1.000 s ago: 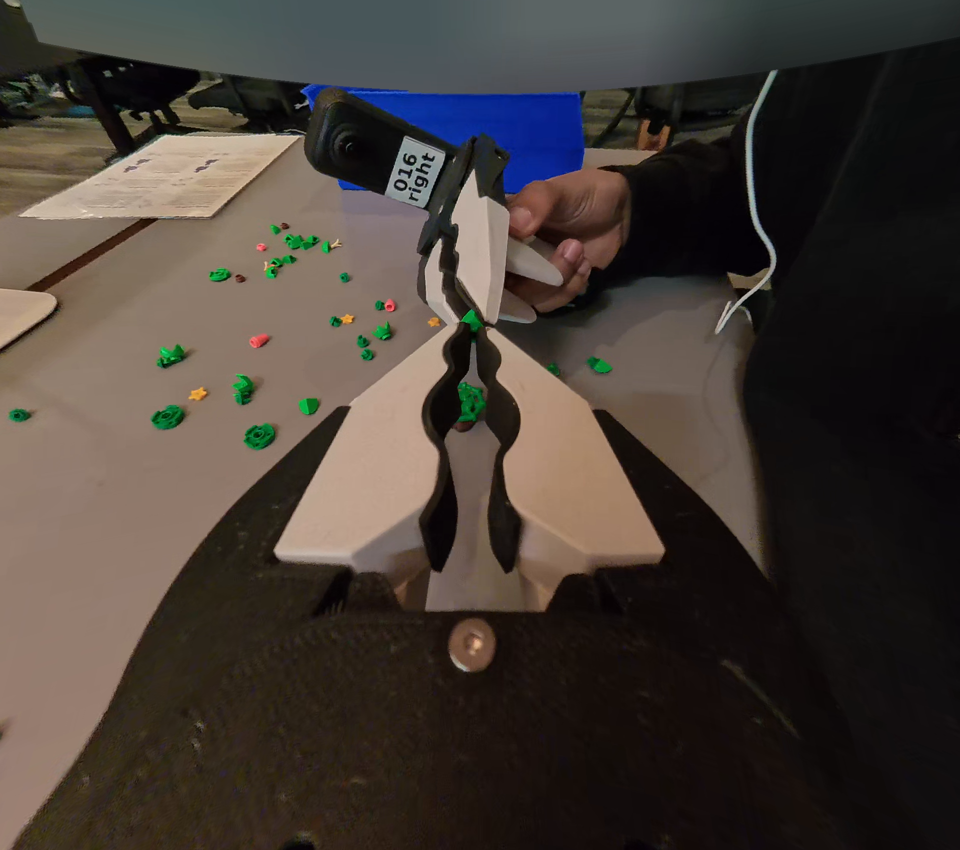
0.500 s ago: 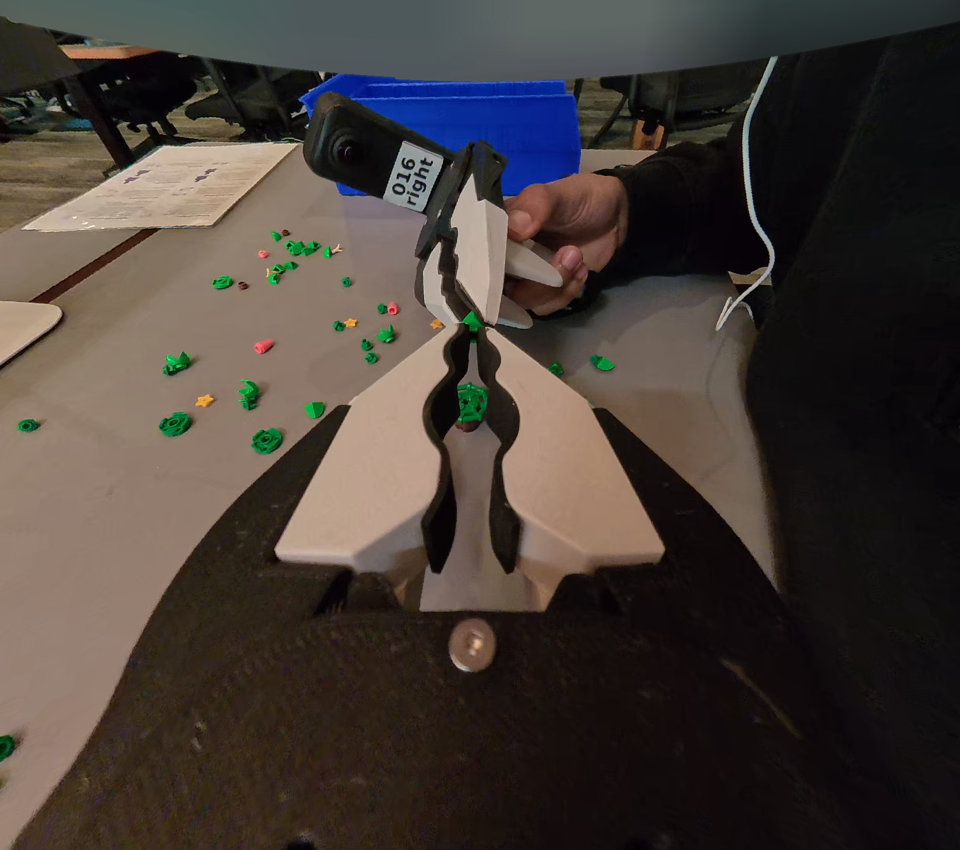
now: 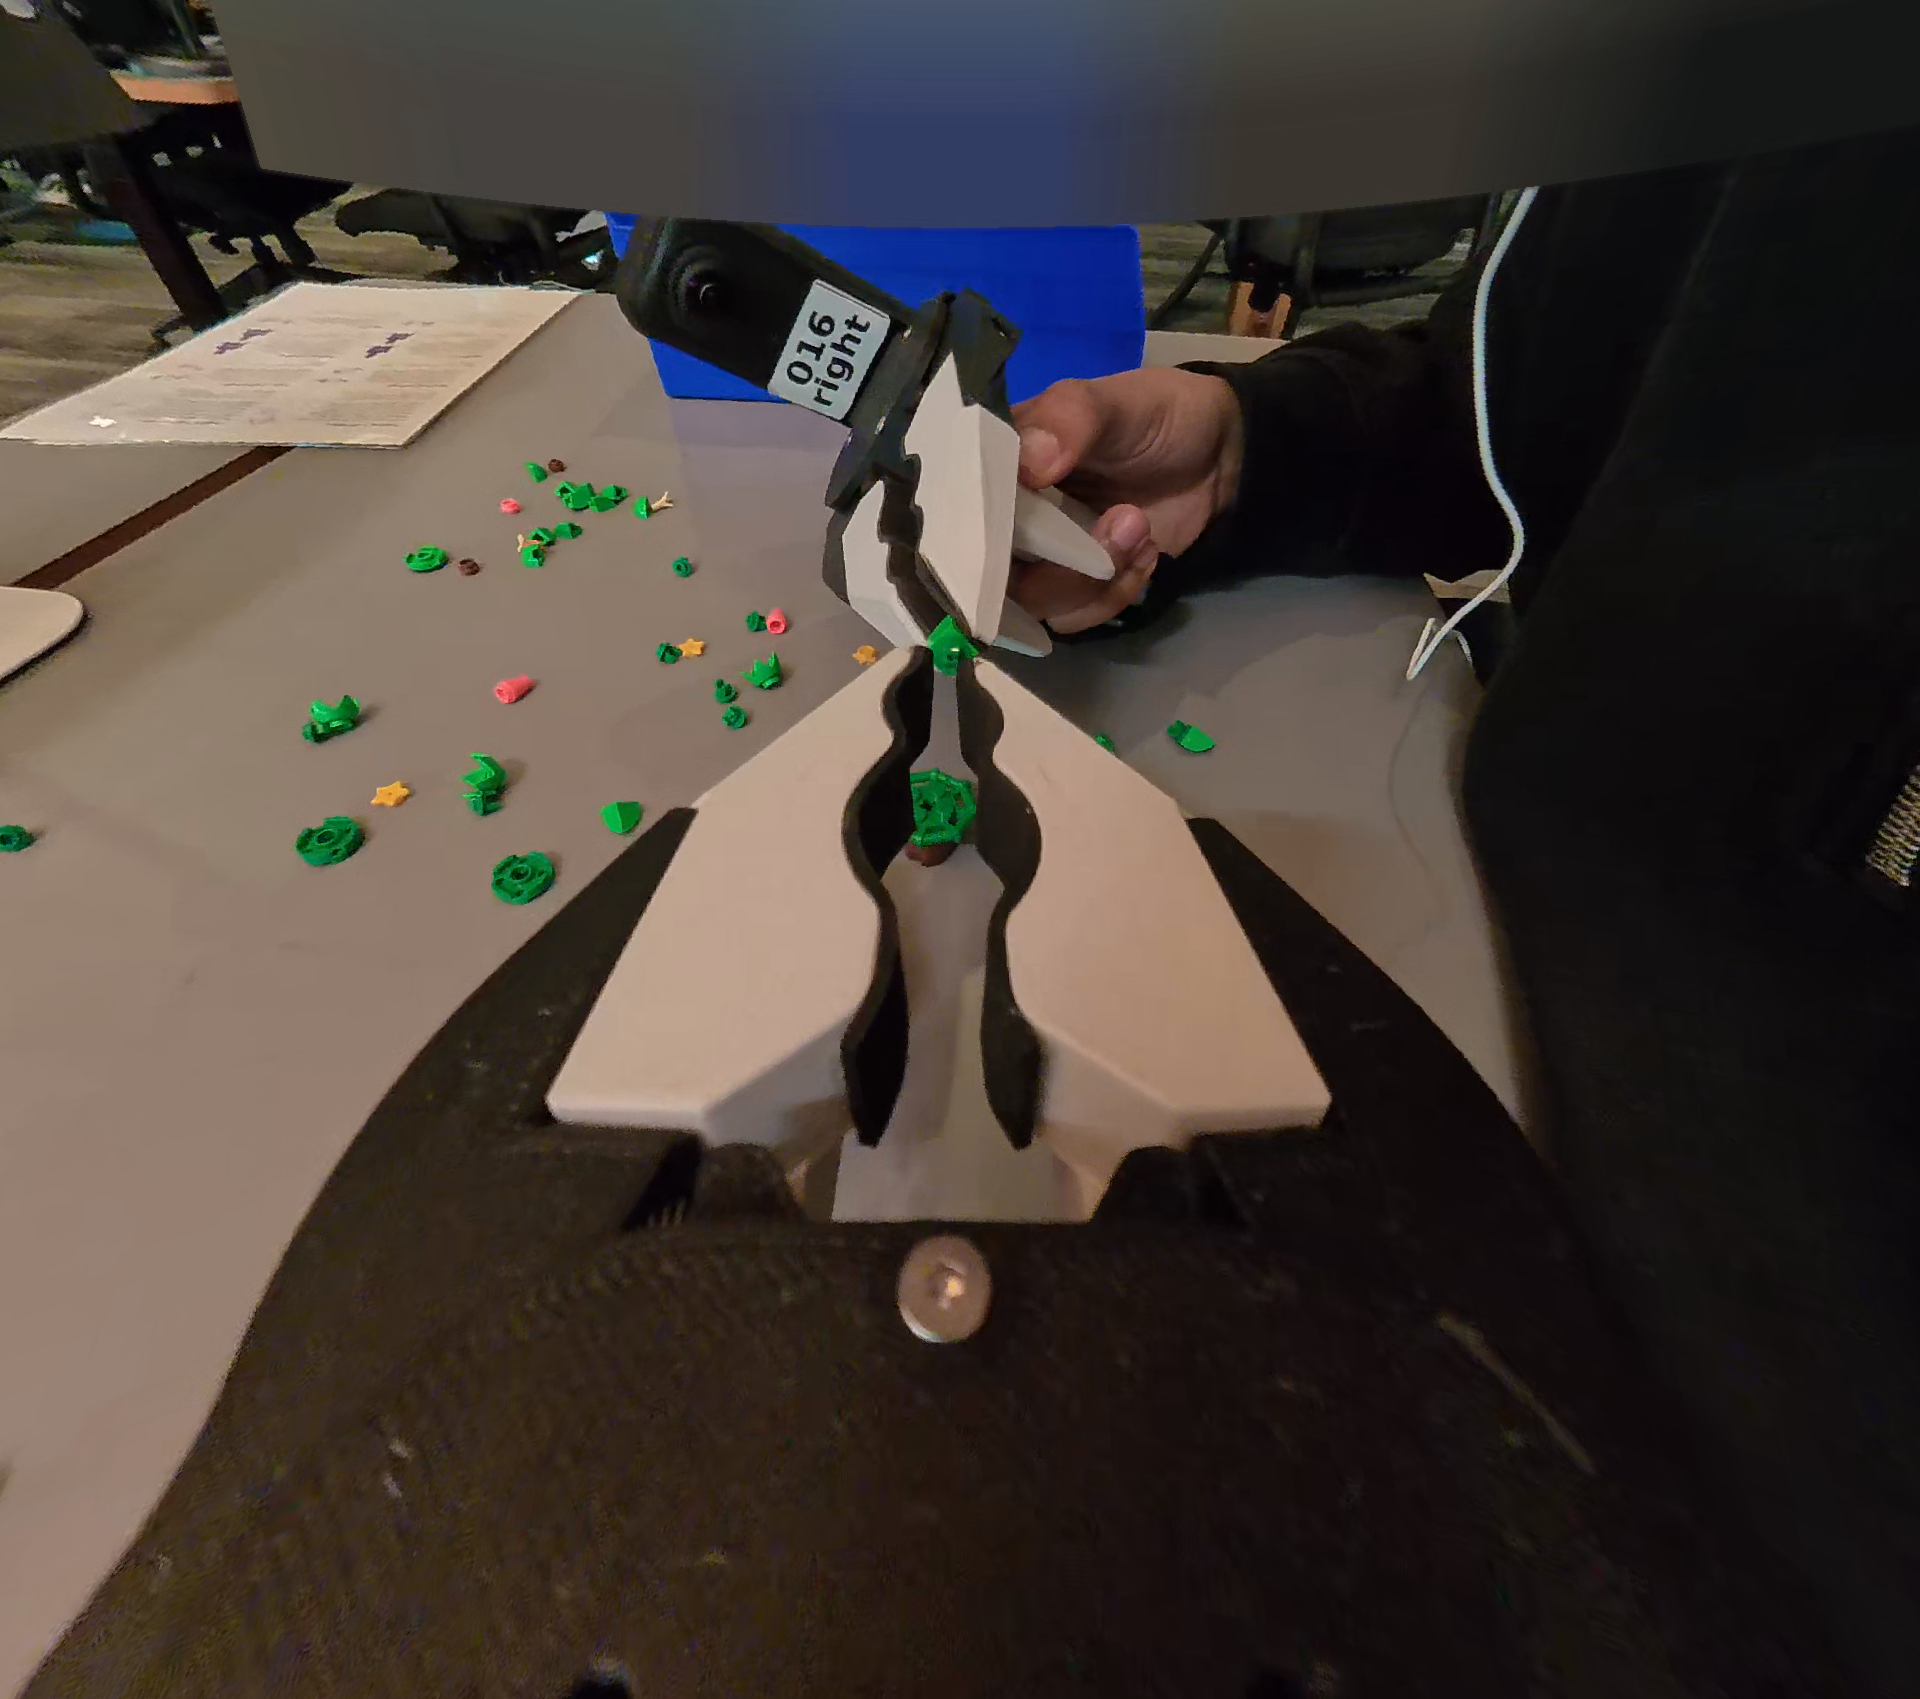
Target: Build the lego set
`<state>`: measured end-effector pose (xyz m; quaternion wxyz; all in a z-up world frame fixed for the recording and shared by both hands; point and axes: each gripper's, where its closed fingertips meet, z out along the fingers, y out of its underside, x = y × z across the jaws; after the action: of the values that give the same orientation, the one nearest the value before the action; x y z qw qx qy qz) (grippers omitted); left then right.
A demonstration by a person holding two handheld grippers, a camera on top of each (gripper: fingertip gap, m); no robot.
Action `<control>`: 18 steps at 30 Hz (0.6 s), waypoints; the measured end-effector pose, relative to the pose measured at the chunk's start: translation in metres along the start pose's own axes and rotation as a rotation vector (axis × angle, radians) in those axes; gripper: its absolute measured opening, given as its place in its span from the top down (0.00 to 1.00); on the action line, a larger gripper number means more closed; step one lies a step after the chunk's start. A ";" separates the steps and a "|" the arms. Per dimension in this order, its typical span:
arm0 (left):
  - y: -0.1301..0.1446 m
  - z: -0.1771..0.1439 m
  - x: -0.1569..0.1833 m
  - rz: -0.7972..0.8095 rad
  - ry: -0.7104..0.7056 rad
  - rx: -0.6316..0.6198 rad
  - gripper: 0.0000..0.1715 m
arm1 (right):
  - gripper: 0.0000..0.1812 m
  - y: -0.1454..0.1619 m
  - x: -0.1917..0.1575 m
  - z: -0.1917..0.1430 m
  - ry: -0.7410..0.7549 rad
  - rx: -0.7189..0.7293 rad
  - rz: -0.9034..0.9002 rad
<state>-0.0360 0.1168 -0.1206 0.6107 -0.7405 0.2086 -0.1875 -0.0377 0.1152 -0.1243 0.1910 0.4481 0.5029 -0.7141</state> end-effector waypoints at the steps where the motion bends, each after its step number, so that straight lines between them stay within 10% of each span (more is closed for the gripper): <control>1: 0.001 0.001 0.001 -0.003 0.007 -0.005 1.00 | 0.98 0.001 0.000 0.001 -0.002 -0.005 0.001; 18: 0.006 0.004 0.003 -0.034 0.040 -0.025 1.00 | 0.99 0.004 0.003 0.001 0.048 -0.035 -0.037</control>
<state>-0.0319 0.1172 -0.1271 0.5937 -0.7478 0.2104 -0.2099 -0.0370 0.1134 -0.1292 0.1734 0.4523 0.5278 -0.6977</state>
